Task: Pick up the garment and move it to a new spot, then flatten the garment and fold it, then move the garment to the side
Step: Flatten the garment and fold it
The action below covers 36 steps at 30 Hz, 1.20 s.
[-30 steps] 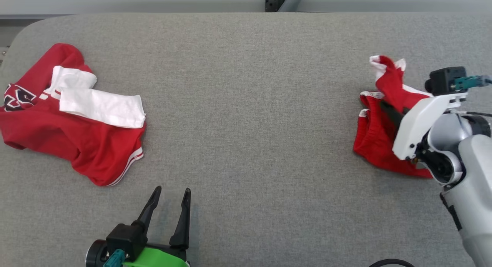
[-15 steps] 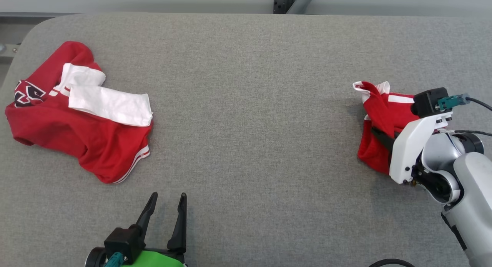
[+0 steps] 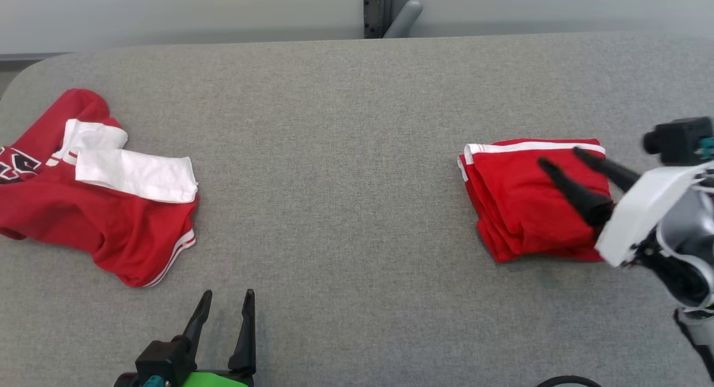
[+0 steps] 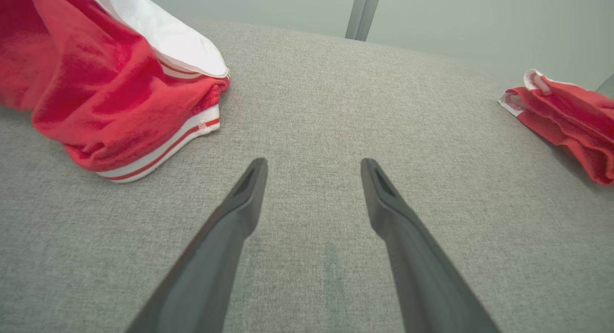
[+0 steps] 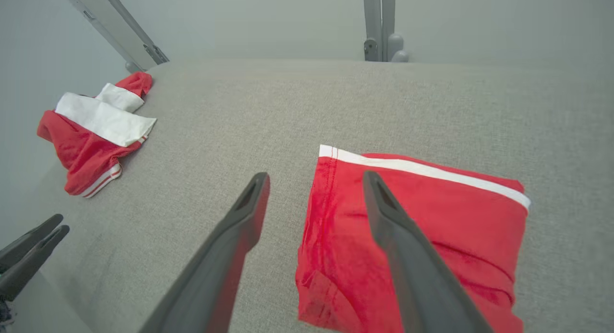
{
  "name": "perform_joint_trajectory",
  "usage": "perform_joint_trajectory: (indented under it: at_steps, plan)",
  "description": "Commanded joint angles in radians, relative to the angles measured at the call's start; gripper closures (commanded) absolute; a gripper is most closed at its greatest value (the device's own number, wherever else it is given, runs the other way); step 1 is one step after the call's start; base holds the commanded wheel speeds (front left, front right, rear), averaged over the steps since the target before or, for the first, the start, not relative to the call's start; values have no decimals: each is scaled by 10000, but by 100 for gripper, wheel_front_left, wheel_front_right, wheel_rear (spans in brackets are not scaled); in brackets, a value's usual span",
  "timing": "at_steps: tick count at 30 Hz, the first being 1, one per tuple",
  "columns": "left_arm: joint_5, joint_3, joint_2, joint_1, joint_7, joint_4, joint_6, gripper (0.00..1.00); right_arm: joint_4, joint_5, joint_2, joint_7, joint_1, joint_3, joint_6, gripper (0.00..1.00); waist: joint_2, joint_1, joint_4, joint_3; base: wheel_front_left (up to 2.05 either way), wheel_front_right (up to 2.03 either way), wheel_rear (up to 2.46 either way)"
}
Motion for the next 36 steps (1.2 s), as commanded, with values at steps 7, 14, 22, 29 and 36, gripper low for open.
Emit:
perform_joint_trajectory:
  at_steps: [7, 14, 22, 29, 36]
  plan:
    - [241, -88, -141, -60, -35, -24, -217, 0, 1454, -2662, 247, -2037, 126, -1667, -2, 100, 0, 0, -77, 446, 0, 0, 0]
    - [393, -267, -196, -462, -35, 77, -357, 0, 4067, -4143, 1085, -3786, -552, -1125, -9, 100, 0, 0, 200, 699, 0, 0, 0]
    - [367, -106, -368, -179, -35, 128, -276, 0, 5395, -4003, 1464, -5437, 232, -941, -10, 100, 0, 0, 610, 510, 0, 0, 0]
    - [447, 2, -479, 182, -35, 92, -317, 0, 5281, -3445, 2144, -5838, 1454, -907, -10, 100, 0, 0, 405, 295, 0, 0, 0]
    - [558, 89, -494, 139, -35, 111, -364, 0, 5489, -3427, 2699, -5952, 1539, -868, -10, 100, 0, 0, 95, 284, 0, 0, 0]
